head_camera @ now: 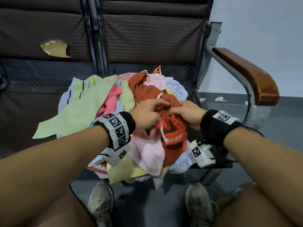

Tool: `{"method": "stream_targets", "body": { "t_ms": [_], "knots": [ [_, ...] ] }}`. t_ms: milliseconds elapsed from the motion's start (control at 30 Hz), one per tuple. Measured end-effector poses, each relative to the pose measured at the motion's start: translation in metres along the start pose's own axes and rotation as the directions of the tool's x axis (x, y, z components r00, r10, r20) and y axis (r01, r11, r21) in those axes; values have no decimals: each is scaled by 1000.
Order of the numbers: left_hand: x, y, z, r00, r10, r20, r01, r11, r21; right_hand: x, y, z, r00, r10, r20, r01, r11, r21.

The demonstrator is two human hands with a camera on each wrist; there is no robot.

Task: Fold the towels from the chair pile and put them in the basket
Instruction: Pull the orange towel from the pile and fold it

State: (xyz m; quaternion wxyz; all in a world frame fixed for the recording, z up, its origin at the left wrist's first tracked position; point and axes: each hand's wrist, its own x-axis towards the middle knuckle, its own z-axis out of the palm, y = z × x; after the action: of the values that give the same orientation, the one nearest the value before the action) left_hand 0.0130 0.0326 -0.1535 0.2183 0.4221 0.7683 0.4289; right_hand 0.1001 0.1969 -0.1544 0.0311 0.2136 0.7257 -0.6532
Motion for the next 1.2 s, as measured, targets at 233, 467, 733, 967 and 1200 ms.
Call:
{"method": "stream_targets", "body": {
  "t_ms": [233,467,733,967,1200],
  "knots": [
    [21,-36,-26,993,110,-35,-39,603,797,-10,-9,-15,981,-181,-70,158,954,-255],
    [28,-27,-26,901,238,-362,14,820,572,-7,5,-56,875,-260,-408,-84,748,-658],
    [22,1,7,982,140,-129,-90,938,335,-5,10,-20,976,-219,-11,137,648,-749],
    [15,2,-7,998,-30,59,15,969,248,6,6,-44,822,-420,-386,90,764,-639],
    [22,-5,-22,939,162,-303,97,723,684,8,11,-54,766,-425,-482,-4,746,-665]
  ]
}}
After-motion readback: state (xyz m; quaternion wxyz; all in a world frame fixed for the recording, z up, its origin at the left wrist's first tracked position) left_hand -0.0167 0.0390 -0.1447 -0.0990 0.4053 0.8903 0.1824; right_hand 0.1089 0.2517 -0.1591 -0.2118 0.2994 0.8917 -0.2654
